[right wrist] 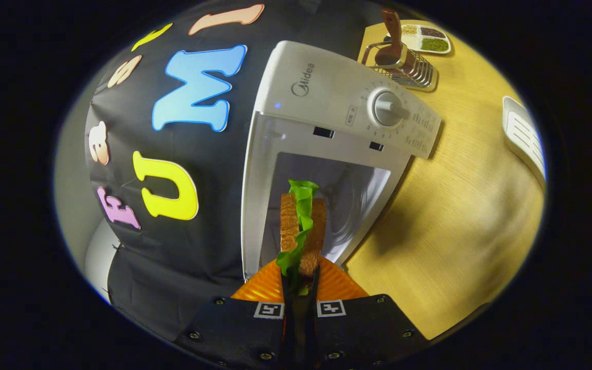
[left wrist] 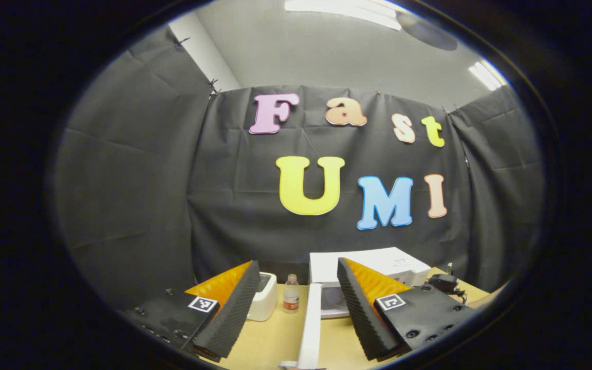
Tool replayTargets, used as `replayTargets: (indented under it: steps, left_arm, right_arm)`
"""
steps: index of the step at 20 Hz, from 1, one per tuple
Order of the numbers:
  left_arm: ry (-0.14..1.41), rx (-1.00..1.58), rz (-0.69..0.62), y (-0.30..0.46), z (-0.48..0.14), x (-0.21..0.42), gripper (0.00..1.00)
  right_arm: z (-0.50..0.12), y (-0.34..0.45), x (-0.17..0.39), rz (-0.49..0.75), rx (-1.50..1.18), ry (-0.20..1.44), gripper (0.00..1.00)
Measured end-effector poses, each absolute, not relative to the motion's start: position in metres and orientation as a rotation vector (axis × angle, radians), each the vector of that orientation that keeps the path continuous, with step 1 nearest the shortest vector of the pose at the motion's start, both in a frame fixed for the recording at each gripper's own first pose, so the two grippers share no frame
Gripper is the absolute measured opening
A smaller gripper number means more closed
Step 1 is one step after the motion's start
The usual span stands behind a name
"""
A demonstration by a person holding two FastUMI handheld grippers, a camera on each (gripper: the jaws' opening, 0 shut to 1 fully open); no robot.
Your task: Open the microwave oven with the left hand, put the food in, and close the microwave oven.
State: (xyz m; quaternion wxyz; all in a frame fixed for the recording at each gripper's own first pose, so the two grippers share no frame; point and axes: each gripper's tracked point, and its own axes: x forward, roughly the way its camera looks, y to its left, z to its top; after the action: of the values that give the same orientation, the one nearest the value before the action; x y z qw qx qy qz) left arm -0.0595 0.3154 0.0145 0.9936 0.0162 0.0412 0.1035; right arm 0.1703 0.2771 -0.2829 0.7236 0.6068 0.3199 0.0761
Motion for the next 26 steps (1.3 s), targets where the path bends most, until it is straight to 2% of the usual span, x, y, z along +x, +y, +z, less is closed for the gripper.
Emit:
replayTargets:
  steps: [11, 18, 21, 24, 25, 26]
  left_arm:
    - [0.157, 0.030, 0.311, 0.382, -0.006, -0.101, 0.96]
    - [0.196, 0.029, 0.366, 0.412, -0.015, -0.118, 0.96]
    - [0.183, 0.016, 0.332, 0.405, -0.011, -0.107, 0.97]
    - [0.165, 0.023, 0.287, 0.394, -0.010, -0.091, 0.97]
    - [0.160, 0.021, 0.266, 0.388, -0.009, -0.087, 0.97]
    - [0.156, 0.020, 0.246, 0.383, -0.010, -0.083, 0.97]
  right_arm:
    - [-0.357, 0.317, 0.265, -0.168, 1.458, 0.566, 0.09]
    - [-0.373, 0.340, 0.293, -0.259, 1.527, 0.497, 0.09]
    - [-0.375, 0.340, 0.291, -0.267, 1.487, 0.523, 0.21]
    - [-0.380, 0.340, 0.283, -0.258, 1.430, 0.594, 0.37]
    - [-0.380, 0.341, 0.278, -0.238, 1.406, 0.612, 0.39]
    - [-0.379, 0.339, 0.271, -0.226, 1.376, 0.633, 0.51]
